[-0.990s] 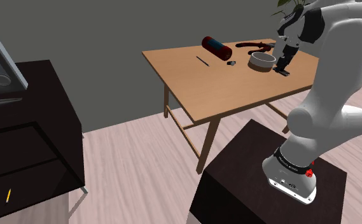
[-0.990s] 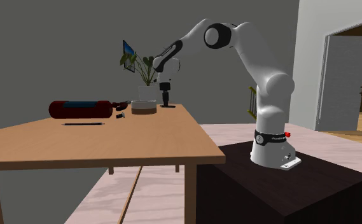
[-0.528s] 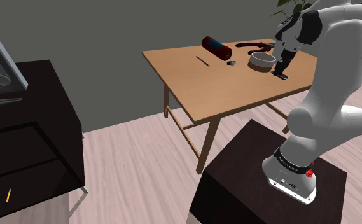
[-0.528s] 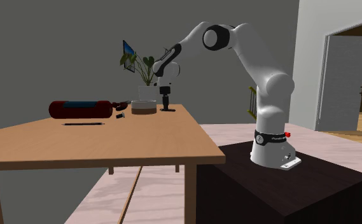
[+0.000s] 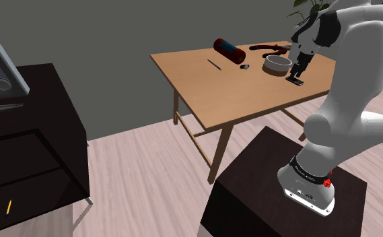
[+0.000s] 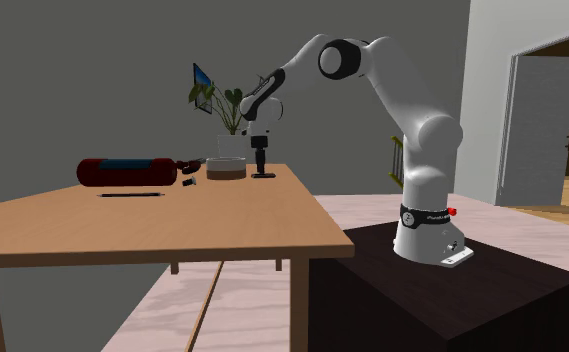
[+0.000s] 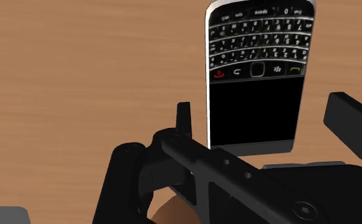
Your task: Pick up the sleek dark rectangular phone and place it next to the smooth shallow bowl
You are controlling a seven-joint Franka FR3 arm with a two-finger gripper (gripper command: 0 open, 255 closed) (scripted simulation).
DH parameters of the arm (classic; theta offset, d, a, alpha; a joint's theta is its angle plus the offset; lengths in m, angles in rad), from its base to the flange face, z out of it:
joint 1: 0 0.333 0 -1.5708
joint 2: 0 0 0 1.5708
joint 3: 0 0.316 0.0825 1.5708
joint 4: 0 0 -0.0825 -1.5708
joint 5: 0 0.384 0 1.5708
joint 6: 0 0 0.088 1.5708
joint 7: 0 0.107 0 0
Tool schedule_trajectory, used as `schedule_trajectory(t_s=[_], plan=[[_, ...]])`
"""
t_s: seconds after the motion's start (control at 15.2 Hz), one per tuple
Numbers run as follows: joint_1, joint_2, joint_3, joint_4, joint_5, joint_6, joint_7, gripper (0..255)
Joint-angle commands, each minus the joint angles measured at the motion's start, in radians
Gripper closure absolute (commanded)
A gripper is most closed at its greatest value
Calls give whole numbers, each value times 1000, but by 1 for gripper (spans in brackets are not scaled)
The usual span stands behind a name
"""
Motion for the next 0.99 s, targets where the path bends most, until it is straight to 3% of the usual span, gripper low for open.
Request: schedule_trajectory(t_s=[0.0, 0.13, 0.4, 0.92], plan=[[0, 0, 0, 0, 0, 0, 0, 0], [0, 0, 0, 0, 0, 0, 0, 0], [-2, -34, -14, 80, -24, -109, 17, 0], [-2, -34, -14, 80, -24, -109, 17, 0]])
